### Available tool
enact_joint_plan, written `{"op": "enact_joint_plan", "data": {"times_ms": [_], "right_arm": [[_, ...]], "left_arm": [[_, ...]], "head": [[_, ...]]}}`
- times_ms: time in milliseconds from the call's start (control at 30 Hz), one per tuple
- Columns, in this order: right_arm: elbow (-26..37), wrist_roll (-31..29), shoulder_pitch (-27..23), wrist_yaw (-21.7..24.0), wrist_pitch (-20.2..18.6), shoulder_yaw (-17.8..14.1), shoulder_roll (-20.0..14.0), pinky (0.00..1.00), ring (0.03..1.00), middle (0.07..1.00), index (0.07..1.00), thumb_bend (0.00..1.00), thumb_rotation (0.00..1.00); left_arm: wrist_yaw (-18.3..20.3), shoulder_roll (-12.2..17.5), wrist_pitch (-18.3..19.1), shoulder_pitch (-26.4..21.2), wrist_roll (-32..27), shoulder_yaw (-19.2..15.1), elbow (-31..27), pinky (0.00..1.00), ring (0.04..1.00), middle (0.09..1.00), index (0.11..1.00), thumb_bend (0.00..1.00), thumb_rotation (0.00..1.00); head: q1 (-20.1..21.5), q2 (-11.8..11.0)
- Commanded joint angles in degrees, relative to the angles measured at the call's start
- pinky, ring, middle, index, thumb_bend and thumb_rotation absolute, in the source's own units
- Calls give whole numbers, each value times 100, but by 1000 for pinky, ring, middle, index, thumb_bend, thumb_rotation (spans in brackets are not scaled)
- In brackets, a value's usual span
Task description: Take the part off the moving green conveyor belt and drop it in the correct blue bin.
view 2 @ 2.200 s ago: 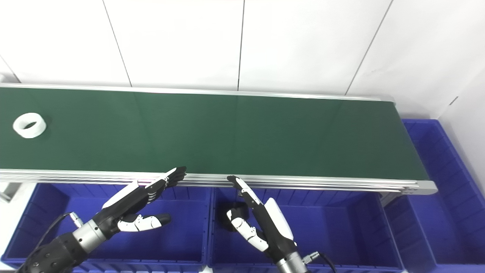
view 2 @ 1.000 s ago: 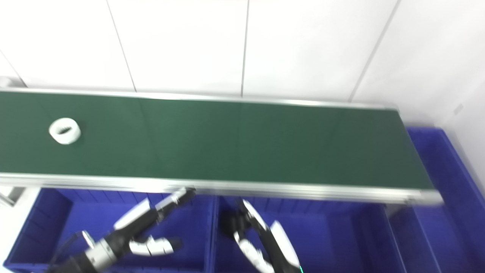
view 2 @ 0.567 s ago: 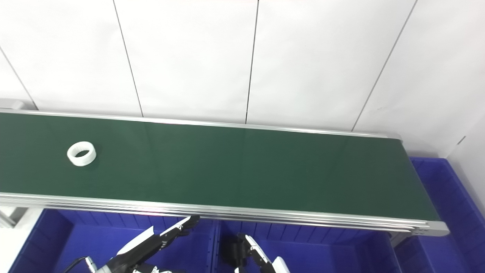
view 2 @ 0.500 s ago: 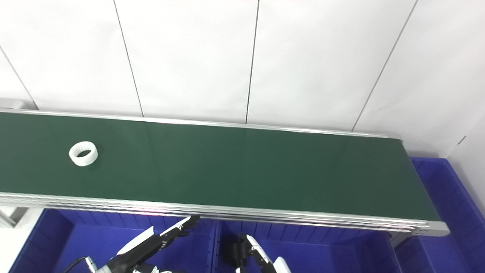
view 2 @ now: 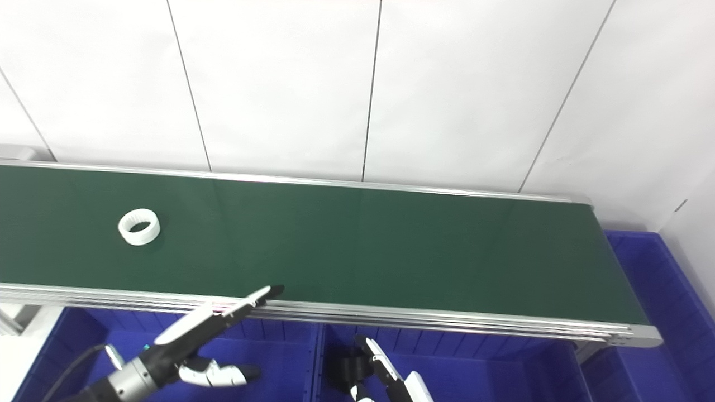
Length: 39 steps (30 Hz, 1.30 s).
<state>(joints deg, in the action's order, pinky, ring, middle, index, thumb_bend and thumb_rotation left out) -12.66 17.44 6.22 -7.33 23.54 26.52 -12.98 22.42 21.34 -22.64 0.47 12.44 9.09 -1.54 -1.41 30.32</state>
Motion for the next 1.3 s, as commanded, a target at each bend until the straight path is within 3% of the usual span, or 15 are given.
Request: {"op": "enact_joint_plan", "data": {"times_ms": [0,133,267,500,567,700,933,1100,1267], "right_arm": [[51,-70,-125,-56,337,32,23,890,938,970,964,458,1000],[49,-54,-151,-93,337,57,17,882,933,967,961,449,1000],[67,-43,-141,-110,336,64,5,879,930,965,959,447,1000],[125,-19,-86,-94,338,38,0,879,931,965,958,442,1000],[136,-18,-74,-86,338,30,1,878,930,964,957,441,998],[145,-23,-63,-64,337,19,4,882,933,966,958,438,999],[123,-67,-46,-48,338,9,-4,886,935,967,958,433,1000],[144,-8,-35,-70,338,0,-7,882,932,965,955,442,1000],[191,36,-4,-82,337,-28,-20,878,932,966,956,432,1000]], "left_arm": [[-184,135,133,-356,207,-151,-332,929,969,955,936,400,784],[-203,281,243,-757,489,-293,-359,972,968,942,904,387,745],[-538,403,-130,-1192,953,-372,62,954,934,894,868,431,670],[-1334,476,-386,-1808,1842,-421,855,906,890,831,810,702,374],[-1508,483,-335,-1963,2025,-417,1058,899,882,827,809,738,343],[-1677,529,-298,-2179,2175,-384,1390,916,888,843,829,763,291],[-1829,619,-218,-2548,2239,-342,2062,784,865,880,865,813,254],[-1999,684,-356,-2917,2326,-148,2910,801,882,898,883,833,263],[-2096,755,-292,-3147,2373,41,3384,839,910,923,903,846,282]], "head": [[-1,3],[11,-8],[31,-6],[26,1],[29,-2],[36,-1],[36,-13],[58,-8],[75,6]]}}
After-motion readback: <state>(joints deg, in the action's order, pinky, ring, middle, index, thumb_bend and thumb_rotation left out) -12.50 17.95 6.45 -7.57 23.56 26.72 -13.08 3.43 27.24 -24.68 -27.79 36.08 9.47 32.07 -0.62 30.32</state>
